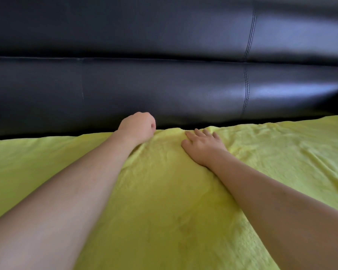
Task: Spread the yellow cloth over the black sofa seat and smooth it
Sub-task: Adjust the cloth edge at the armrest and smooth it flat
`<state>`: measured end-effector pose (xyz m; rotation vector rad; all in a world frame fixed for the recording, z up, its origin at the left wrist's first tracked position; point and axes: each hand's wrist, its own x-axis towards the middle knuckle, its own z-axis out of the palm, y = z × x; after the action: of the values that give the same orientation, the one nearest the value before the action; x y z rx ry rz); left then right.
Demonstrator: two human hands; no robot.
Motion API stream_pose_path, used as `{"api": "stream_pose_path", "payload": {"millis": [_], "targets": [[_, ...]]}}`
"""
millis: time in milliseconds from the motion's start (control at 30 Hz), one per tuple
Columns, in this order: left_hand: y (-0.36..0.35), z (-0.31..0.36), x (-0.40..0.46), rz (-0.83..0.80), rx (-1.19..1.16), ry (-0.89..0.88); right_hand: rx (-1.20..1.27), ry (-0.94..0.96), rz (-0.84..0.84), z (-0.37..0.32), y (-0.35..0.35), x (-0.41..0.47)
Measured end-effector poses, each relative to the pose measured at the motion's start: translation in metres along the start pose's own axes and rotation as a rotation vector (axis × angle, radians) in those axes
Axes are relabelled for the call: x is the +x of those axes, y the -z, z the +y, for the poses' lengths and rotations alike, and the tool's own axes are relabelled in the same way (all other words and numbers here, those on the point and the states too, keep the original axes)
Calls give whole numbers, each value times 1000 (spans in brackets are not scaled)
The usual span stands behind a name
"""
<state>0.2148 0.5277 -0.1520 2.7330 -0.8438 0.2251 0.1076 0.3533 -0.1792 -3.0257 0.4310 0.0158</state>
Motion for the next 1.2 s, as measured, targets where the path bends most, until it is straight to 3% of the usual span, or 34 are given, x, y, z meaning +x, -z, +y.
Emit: {"api": "stream_pose_path", "payload": {"millis": [333, 400, 467, 533, 600, 667, 767, 833, 933, 1000, 1100, 1200], "targets": [[-18, 16, -6, 103, 316, 54, -101, -177, 31, 0, 1, 1], [-18, 14, -6, 182, 206, -36, -66, -190, -39, 1, 4, 3], [-18, 13, -6, 222, -56, -161, -37, -176, -104, 4, 7, 9], [-16, 16, -10, 27, -240, -202, -12, -163, -140, 9, 10, 13], [-16, 18, -13, -219, -208, -192, 7, -149, -158, 15, 10, 16], [-14, 17, -13, -344, -204, -170, 8, -145, -163, 20, 8, 23], [-15, 18, -13, -388, -146, -161, 30, -173, -191, 25, 11, 30], [-9, 16, -18, -299, -58, -161, 16, -180, -160, 25, 14, 29], [10, -5, -43, -117, 57, -18, -127, -143, 125, 11, 20, 13], [18, -27, -62, -191, 118, 190, -129, -34, 234, -7, 23, -2], [20, -40, -82, -386, 98, 372, 31, 177, -26, -46, 20, -23], [20, -44, -80, -387, 60, 352, 45, 227, -136, -58, 13, -28]]}}
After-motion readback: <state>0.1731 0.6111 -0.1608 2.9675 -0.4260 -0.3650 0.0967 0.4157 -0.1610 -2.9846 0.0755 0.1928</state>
